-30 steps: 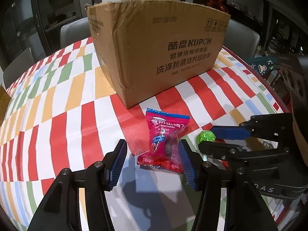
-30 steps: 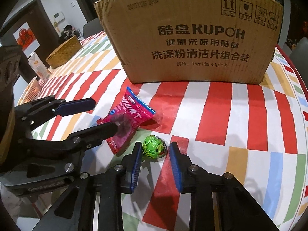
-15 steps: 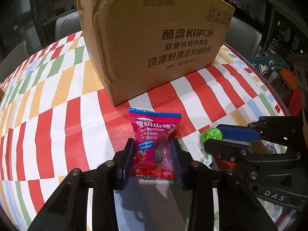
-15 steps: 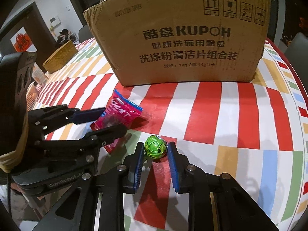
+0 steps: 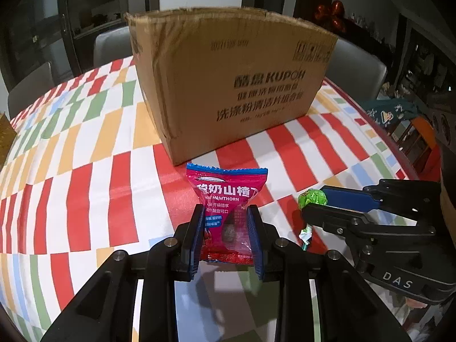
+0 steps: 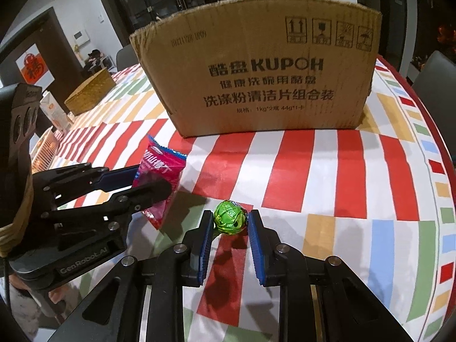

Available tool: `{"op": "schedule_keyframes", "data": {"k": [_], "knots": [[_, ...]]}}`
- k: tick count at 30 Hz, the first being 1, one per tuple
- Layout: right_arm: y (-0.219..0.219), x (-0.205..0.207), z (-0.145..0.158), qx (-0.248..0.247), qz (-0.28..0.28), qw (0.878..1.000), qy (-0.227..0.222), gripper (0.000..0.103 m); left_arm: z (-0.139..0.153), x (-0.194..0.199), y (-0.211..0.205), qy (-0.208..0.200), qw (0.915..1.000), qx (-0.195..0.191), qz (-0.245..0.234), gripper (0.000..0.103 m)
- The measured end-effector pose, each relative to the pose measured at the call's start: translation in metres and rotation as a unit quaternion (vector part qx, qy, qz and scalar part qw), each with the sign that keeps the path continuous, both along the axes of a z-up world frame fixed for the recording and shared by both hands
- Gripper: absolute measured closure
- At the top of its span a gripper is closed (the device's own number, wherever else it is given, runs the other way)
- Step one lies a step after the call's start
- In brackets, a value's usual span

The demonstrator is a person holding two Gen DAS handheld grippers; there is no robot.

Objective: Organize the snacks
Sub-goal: 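Grasp the pink hawthorn candy bag with the left tool while the right tool grasps the green lollipop, then carry the bag and lollipop over the box and open both tools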

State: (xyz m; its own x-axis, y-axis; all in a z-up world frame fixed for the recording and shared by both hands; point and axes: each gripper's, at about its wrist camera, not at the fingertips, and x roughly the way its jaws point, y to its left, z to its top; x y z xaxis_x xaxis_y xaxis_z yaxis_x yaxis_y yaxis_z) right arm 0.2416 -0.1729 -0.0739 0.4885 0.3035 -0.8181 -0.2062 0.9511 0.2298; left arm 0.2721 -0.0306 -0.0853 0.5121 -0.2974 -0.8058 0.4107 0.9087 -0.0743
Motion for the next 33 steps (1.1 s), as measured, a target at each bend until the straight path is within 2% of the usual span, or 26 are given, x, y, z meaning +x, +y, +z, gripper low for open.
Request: {"op": "schedule_keyframes", "data": {"k": [18,33], "knots": [[-0.013,-0.019,0.055,-0.003,-0.016,0.997,-0.078,0.077,0.060,-0.026,-0.003,-0.063,0.9977,-0.019,0.015,0.073],[-0.027,-0.017,0.110,-0.002,-0.032,0.988,-0.154,0.077,0.119,-0.027,-0.009,-0.137,0.9898,-0.036,0.016,0.073]]}}
